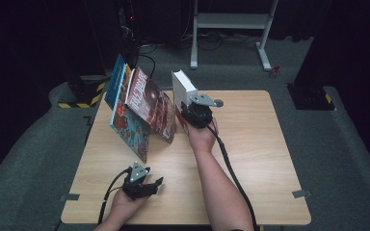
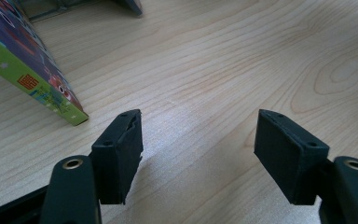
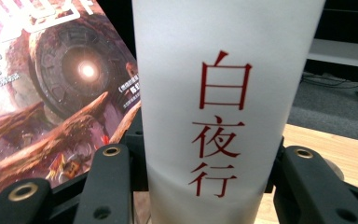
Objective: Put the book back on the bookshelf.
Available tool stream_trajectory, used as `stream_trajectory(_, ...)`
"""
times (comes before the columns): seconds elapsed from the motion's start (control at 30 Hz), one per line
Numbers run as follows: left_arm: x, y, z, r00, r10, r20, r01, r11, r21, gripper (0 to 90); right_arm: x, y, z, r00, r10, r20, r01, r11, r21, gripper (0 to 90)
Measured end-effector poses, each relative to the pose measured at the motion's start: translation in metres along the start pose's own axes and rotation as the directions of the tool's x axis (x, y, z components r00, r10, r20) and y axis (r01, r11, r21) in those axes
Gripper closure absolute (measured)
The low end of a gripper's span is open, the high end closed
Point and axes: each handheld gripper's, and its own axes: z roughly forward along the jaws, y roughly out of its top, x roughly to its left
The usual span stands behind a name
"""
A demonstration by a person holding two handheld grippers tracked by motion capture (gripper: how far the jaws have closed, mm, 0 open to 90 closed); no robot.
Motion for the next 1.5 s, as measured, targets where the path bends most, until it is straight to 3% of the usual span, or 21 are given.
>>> stream_trajectory(0.9, 0.001, 0.000, 0.000, 1.0000, 0.004, 0.001, -0.004, 1.0000, -0.001, 33.0, -0.001, -0.003, 0.028, 0.9995, 0.010, 0.031, -0.010, 1.000, 0.005, 54.4)
stream_trajectory(1.5, 0.000, 0.000, 0.000, 1.0000, 0.001, 0.003, -0.001, 1.0000, 0.003, 33.0, 0.006, -0.019, 0.019, 0.9985, -0.019, 0.052, 0.018, 1.000, 0.014, 53.7)
